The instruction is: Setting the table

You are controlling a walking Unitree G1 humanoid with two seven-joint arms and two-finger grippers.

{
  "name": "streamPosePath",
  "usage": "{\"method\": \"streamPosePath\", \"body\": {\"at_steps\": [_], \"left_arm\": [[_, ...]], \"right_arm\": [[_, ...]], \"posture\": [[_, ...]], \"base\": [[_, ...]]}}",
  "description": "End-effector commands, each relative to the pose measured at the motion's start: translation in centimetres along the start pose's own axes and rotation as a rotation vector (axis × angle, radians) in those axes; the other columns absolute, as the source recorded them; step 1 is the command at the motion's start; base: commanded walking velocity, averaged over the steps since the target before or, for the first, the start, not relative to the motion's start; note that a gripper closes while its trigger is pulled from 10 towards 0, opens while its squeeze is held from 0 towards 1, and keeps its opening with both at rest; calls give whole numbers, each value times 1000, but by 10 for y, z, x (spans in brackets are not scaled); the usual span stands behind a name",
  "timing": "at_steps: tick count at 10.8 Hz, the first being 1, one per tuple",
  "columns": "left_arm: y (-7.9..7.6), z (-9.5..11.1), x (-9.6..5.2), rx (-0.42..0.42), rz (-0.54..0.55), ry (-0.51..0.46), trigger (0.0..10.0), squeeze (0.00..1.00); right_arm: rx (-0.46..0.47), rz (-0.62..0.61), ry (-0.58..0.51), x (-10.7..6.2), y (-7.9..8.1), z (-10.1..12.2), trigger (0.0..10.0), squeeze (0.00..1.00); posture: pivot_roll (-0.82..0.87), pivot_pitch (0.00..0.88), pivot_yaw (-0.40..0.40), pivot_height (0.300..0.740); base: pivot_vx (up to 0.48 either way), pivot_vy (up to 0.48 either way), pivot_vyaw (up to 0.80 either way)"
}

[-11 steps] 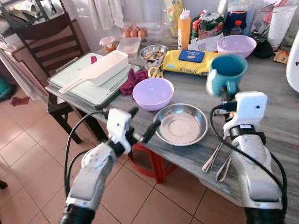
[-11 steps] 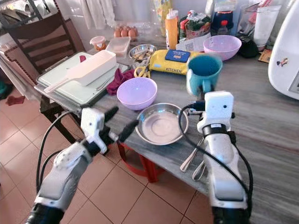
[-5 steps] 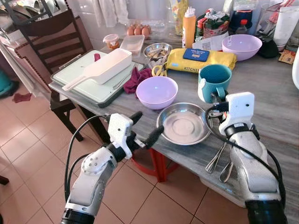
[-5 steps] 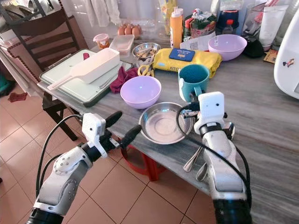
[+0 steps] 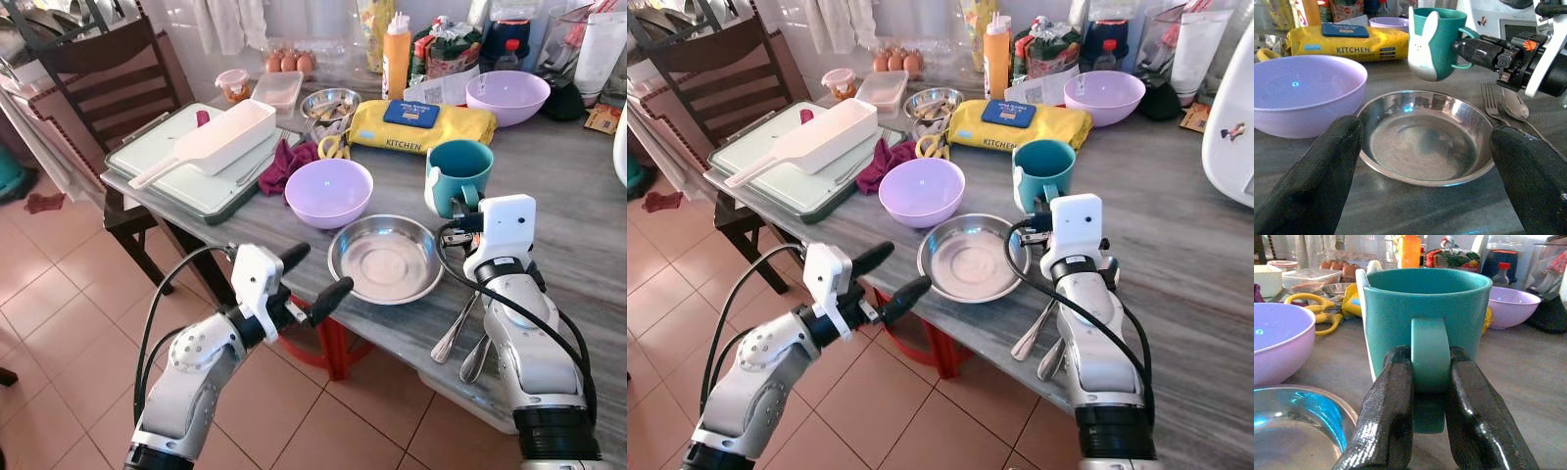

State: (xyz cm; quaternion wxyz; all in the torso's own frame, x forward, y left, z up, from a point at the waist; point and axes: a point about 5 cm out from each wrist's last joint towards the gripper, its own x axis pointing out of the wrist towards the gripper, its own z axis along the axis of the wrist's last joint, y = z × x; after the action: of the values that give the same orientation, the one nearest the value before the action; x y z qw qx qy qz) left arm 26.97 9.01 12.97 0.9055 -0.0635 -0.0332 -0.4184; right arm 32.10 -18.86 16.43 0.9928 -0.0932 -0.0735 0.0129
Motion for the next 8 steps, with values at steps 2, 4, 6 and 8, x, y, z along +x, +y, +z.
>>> {"method": "streamPosePath", "body": {"at_steps": [2, 4, 6, 8], "left_arm": [[0, 2, -4, 1, -19, 4, 10000, 0], [0, 2, -4, 2, -21, 9, 10000, 0], [-1, 1, -4, 4, -17, 11, 10000, 0], [0, 1, -4, 5, -16, 11, 10000, 0]], "right_arm": [[58, 10, -15, 5, 3, 2, 10000, 0], [56, 39, -12, 7, 7, -1, 10000, 0], [81, 65, 5, 10, 11, -7, 10000, 0], [72, 76, 13, 12, 13, -9, 10000, 0]], "posture": [[-93, 110, 147, 740], [-90, 111, 147, 740], [-85, 111, 147, 740], [-84, 108, 144, 740]], "base": [[0, 0, 0], [0, 0, 0], [0, 0, 0], [0, 0, 0]]}}
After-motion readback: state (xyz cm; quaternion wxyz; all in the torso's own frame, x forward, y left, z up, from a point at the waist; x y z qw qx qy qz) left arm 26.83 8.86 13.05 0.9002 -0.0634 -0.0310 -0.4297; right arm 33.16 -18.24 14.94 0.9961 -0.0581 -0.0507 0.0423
